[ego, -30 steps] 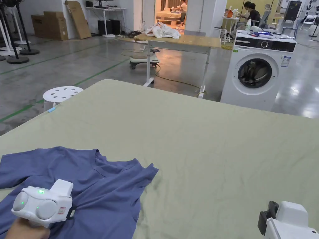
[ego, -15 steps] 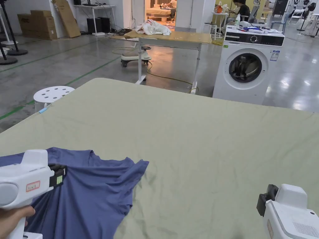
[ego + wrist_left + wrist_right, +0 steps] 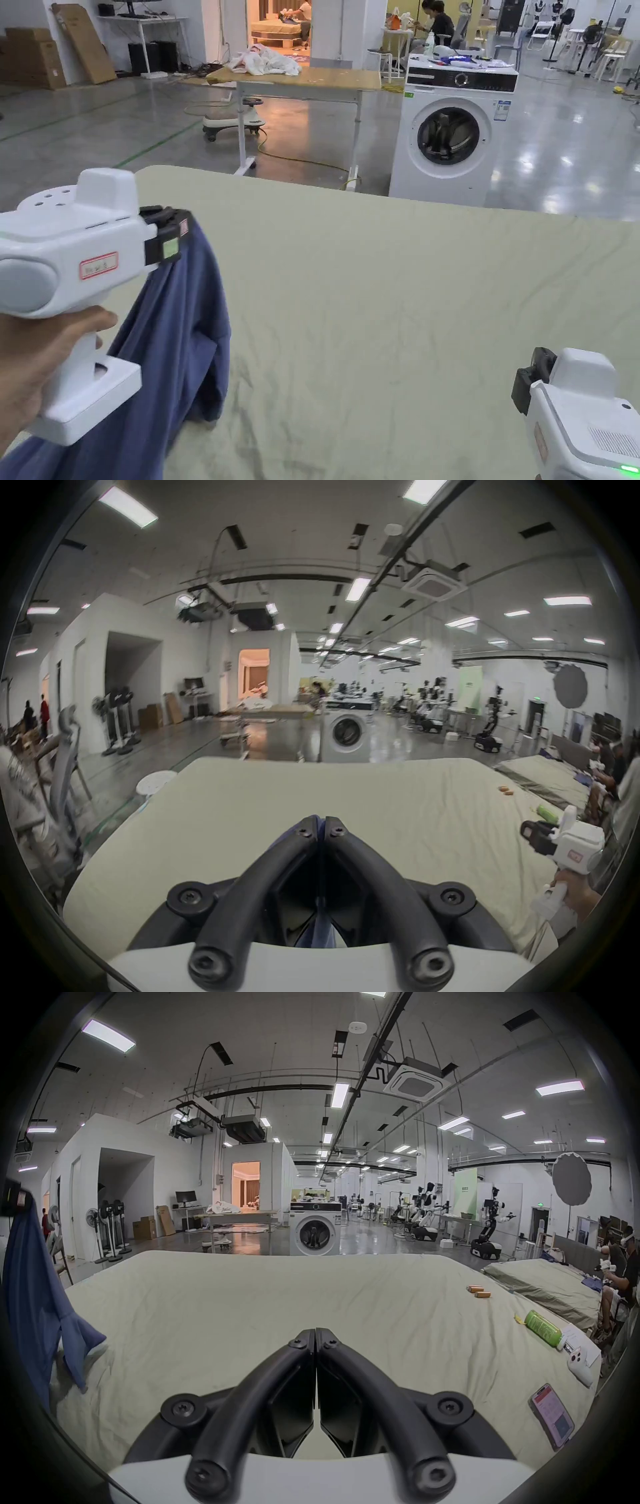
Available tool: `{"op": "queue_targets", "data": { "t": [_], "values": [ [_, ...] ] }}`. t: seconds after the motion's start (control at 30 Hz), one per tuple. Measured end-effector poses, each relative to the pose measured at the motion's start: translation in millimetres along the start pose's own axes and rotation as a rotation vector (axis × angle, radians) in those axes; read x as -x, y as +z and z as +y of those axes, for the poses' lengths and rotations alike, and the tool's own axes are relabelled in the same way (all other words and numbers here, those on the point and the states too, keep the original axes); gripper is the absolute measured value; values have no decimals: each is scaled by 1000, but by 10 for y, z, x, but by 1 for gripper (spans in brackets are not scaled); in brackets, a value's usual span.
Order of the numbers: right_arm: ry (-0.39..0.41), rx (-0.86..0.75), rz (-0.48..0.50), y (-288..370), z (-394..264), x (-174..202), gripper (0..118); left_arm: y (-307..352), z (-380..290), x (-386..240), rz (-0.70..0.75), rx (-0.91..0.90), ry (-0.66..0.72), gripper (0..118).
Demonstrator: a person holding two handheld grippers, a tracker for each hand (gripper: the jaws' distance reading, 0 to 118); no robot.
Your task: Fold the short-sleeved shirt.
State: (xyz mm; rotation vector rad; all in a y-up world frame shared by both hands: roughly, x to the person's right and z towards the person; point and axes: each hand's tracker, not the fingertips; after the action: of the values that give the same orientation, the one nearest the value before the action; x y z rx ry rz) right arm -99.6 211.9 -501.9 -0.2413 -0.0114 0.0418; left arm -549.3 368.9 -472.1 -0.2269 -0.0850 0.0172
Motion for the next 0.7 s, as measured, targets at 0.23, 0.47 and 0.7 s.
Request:
{"op": "queue_targets", "data": {
  "t": [0.23, 0.47, 0.7],
  "values": [
    [-21, -26, -62, 166, 44, -322, 0, -428, 304, -923, -191, -61, -31, 0],
    [-30, -28, -139, 336, 25, -692, 0, -898, 209, -1862, -428, -28, -17, 0],
    [-35, -7, -199, 433, -77, -959, 0, -1099, -491, -2730, -544, 134, -50, 0]
  ]
}}
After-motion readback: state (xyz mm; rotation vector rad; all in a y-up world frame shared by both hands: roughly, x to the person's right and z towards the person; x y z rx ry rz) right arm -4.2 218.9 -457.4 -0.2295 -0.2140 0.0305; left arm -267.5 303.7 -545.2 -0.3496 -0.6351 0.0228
